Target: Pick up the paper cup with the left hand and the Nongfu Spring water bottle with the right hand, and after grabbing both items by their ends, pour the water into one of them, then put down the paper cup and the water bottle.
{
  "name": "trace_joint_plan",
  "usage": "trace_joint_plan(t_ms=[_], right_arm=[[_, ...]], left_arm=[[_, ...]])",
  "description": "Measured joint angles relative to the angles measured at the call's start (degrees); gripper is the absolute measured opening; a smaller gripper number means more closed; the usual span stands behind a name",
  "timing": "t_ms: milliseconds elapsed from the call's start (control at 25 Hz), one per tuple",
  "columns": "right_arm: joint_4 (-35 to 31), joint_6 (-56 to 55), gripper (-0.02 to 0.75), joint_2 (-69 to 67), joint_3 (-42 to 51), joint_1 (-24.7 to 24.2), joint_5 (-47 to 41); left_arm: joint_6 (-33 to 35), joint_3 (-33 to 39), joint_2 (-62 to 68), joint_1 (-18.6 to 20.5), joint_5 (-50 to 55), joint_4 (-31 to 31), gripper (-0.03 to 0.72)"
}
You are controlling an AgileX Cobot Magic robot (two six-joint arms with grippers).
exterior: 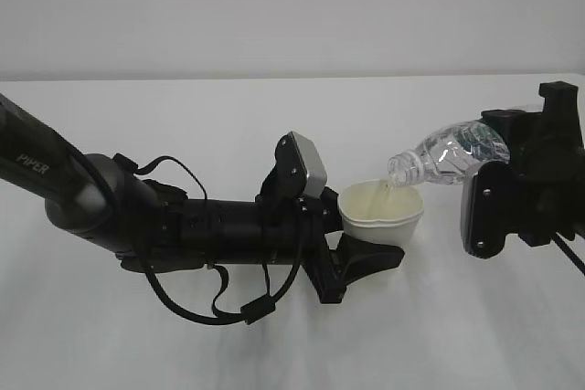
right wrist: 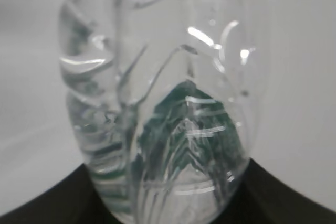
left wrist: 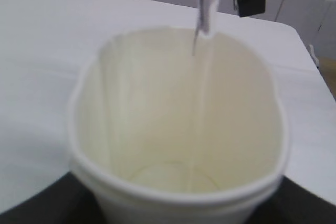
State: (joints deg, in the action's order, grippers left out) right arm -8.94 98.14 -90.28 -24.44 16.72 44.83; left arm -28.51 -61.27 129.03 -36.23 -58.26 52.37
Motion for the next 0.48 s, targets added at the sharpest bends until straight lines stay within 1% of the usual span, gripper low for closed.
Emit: trace_joint_plan(t_ms=[480], right_arm=[[0.0, 0.1, 0.392, 0.0, 0.0, 0.0, 0.1]], left_arm=[[0.0, 0.0, 0.0, 0.0, 0.0, 0.0, 0.445]])
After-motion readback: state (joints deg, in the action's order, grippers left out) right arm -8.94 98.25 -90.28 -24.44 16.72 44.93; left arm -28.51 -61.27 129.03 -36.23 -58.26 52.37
